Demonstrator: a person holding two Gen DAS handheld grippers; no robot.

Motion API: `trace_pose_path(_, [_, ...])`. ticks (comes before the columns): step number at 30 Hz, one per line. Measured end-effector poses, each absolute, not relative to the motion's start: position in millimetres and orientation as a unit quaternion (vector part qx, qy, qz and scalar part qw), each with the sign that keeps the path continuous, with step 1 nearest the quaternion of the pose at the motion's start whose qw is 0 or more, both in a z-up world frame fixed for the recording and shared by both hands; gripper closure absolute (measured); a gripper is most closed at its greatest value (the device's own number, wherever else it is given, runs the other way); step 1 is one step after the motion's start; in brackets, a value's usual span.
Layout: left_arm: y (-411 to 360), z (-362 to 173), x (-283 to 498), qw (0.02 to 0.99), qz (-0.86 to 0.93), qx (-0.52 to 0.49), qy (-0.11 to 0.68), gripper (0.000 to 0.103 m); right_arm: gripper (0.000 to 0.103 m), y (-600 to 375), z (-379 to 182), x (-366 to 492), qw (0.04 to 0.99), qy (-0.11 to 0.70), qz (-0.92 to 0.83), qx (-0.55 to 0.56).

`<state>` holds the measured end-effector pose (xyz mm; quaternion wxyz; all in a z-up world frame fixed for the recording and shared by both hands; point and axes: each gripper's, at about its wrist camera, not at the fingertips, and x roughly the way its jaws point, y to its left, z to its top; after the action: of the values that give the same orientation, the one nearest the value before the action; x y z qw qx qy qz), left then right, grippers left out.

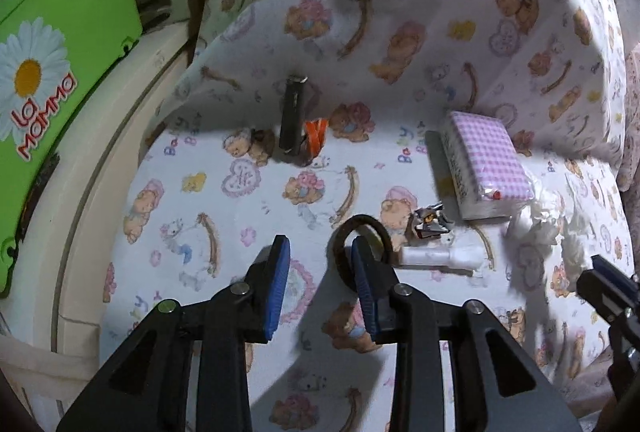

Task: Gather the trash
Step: 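Carry tissue and ring down over the pink wastebasket with both tools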

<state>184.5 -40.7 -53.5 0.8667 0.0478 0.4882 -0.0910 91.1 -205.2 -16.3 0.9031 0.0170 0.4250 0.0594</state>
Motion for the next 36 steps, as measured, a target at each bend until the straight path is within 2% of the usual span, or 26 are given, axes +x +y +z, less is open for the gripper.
trace_pose_path(1, [-43,-54,184,0.866,-0.098,0.053,0.487,0.077,0.09,-206,-15,91,0.904,0.424,0.059,0.017])
trace_pose_path(2, [-44,-54,183,0.866,-0.102,0.059,0.486,0.097,0.09,-207,-14,90,0.904,0.423,0.059,0.018])
trace_pose_path(3, [-46,-54,182,0.866,-0.105,0.063,0.485,0.1,0.09,-208,-13,90,0.905,0.422,0.059,0.018])
trace_pose_path(15, [-27,-32,141,0.875,-0.115,0.042,0.469,0.1,0.09,-210,-8,82,0.907,0.417,0.058,0.019])
trace_pose_path(26, [-13,5,83,0.903,-0.095,0.078,0.413,0.1,0.09,-194,3,56,0.909,0.407,0.081,0.019])
trace_pose_path(36, [-5,22,32,0.895,-0.094,0.036,0.434,0.1,0.09,-180,25,19,0.913,0.387,0.125,0.023])
